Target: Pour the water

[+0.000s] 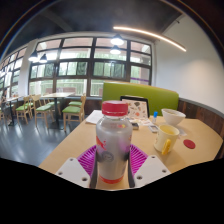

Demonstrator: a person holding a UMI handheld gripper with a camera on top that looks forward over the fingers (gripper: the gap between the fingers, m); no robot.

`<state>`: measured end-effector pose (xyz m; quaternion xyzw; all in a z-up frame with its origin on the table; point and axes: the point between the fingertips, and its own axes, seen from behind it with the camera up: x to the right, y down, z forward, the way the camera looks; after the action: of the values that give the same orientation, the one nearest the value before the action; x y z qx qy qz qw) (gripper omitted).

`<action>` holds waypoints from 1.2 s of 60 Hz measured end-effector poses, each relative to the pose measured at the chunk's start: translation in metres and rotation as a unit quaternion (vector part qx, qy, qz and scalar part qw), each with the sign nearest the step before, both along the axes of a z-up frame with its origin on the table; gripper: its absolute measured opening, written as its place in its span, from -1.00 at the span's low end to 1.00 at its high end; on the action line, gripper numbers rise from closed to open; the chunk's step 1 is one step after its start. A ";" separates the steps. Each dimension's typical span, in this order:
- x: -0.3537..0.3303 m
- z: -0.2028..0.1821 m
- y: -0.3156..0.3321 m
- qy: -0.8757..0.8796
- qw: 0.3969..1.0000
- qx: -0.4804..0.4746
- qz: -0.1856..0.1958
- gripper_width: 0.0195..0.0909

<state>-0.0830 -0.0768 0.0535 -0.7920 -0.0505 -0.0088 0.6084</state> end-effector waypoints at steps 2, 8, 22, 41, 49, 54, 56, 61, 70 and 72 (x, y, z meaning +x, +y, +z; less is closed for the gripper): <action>0.000 -0.001 0.003 0.002 1.000 -0.004 0.006 -0.41; -0.002 -0.001 0.007 0.025 0.999 -0.009 0.017 -0.41; 0.009 0.008 0.025 0.111 0.992 -0.036 0.044 -0.41; 0.065 0.098 0.072 0.570 0.820 -0.030 0.053 -0.41; 0.081 0.111 0.094 0.747 0.659 -0.059 0.068 -0.41; 0.080 0.122 0.091 0.820 0.564 -0.078 0.064 -0.42; 0.083 0.121 0.092 0.840 0.533 -0.082 0.064 -0.41; 0.092 0.120 0.087 0.877 0.469 -0.088 0.062 -0.42; 0.094 0.127 0.081 0.907 0.413 -0.068 0.041 -0.41; 0.095 0.125 0.078 0.910 0.409 -0.066 0.037 -0.41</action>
<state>0.0120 0.0008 0.1788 -0.3702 0.5025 0.7428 0.2422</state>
